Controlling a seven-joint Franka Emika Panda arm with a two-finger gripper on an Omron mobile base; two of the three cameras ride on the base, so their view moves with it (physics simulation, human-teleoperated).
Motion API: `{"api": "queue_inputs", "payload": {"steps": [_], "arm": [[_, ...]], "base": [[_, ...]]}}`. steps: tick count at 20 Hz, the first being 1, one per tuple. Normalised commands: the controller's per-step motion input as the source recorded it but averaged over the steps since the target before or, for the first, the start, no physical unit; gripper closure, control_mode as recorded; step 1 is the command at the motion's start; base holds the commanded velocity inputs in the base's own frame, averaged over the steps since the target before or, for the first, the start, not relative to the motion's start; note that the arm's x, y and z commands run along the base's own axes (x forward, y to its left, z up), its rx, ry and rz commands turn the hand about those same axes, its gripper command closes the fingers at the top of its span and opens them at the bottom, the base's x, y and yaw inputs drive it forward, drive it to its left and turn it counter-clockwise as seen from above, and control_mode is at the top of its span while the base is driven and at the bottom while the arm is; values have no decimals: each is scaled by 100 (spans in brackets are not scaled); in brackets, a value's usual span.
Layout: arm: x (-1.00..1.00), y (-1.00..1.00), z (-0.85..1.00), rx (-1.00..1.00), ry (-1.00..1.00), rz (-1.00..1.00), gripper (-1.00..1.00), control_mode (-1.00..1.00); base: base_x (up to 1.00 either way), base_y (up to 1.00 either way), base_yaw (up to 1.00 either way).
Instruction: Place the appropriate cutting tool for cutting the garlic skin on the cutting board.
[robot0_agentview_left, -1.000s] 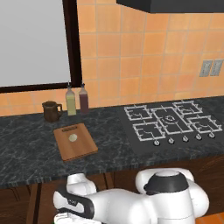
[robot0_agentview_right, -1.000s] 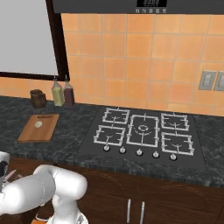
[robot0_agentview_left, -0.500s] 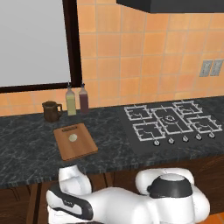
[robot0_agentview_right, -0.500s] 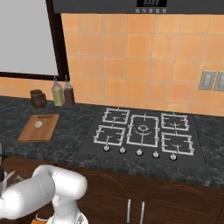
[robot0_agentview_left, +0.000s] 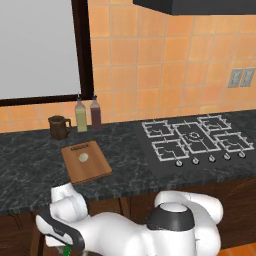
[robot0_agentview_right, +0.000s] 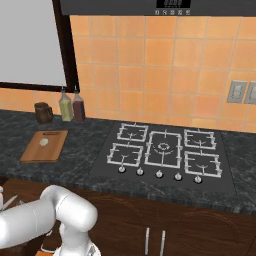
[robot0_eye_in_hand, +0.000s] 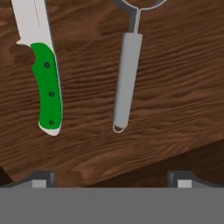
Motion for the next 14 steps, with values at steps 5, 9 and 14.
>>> {"api": "queue_inputs", "payload": {"steps": [5,9,14], "arm": [[5,10,-20,0,-6,-6,-100,-100],[0,4,-34,0,-11,-6,-100,-100],[14,6,-32,0,-8,-2,-100,-100]], "base": [[0,0,0],[0,0,0],[0,0,0]]}}
